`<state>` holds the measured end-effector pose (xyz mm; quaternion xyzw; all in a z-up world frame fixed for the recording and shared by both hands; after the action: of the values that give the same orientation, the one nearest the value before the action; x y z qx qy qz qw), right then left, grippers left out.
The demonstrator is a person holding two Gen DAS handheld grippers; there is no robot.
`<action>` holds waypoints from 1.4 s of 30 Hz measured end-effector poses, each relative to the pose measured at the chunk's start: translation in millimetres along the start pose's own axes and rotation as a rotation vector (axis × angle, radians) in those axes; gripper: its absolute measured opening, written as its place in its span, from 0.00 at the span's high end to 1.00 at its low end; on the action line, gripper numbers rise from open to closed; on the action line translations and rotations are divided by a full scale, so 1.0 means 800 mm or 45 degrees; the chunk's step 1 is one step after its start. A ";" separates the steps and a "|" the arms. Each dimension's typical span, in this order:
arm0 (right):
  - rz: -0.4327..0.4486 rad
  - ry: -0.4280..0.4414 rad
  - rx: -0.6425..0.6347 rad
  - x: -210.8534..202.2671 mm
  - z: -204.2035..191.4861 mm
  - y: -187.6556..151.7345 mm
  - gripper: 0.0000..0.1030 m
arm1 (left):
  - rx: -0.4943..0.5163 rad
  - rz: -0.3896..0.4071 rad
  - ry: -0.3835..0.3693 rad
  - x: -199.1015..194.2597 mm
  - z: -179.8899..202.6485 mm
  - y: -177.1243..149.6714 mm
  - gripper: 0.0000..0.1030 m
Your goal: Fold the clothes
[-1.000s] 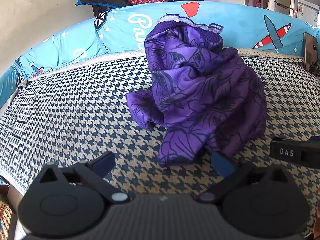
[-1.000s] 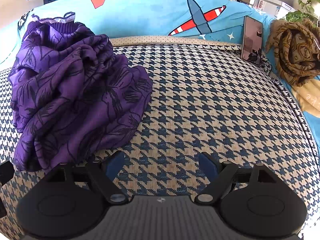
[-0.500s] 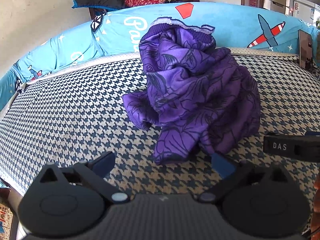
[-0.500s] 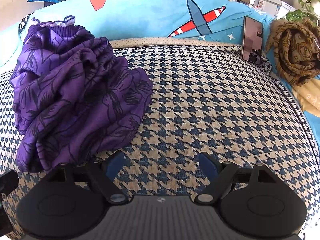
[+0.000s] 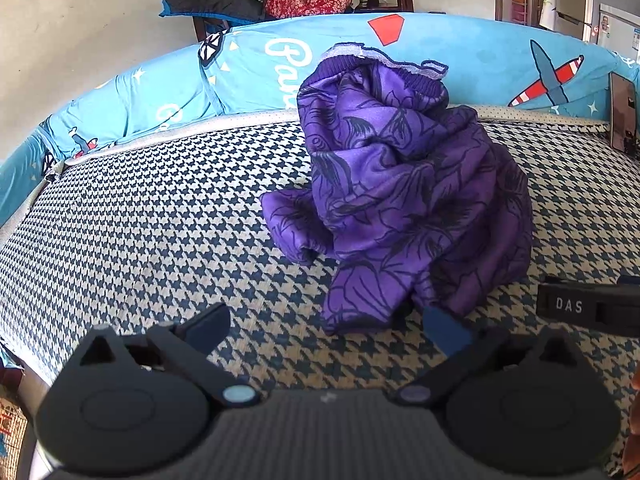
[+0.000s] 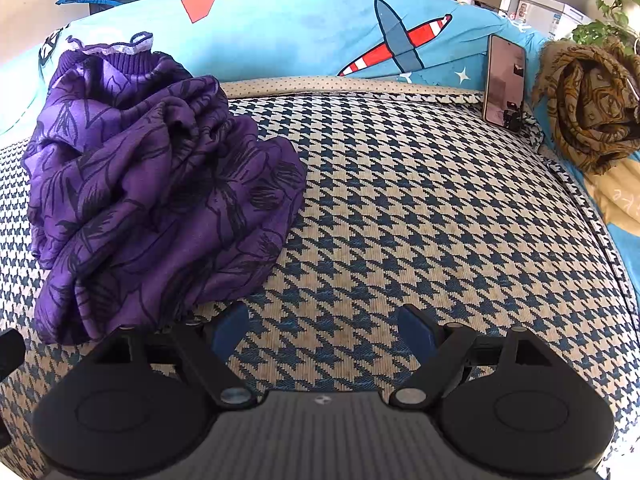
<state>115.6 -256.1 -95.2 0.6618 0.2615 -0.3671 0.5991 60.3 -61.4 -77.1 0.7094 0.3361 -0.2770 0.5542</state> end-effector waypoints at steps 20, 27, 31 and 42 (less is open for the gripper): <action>-0.003 0.003 -0.009 -0.001 -0.002 0.000 0.21 | -0.011 -0.064 -0.002 0.007 -0.006 -0.014 0.00; -0.006 0.006 -0.018 -0.001 -0.005 0.000 0.21 | -0.022 -0.067 0.008 0.007 -0.013 -0.016 0.00; -0.006 0.005 -0.023 -0.001 -0.008 0.001 0.21 | -0.026 -0.070 0.017 0.007 -0.016 -0.017 0.00; -0.004 0.008 -0.026 0.000 -0.010 0.000 0.21 | -0.030 -0.080 0.025 0.009 -0.021 -0.018 0.00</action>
<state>116.6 -247.9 -95.2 0.6564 0.2681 -0.3632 0.6045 53.4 -41.9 -87.4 0.6946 0.3667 -0.2834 0.5503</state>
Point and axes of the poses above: each gripper's, at about its wrist camera, not at the fingertips, and x roughly the way its jaws point, z to its right, y to its top, the point moved 10 cm from there along x, roughly the way its jaws point, and after that the axes turned 8 degrees about x, right-handed, at the moved point
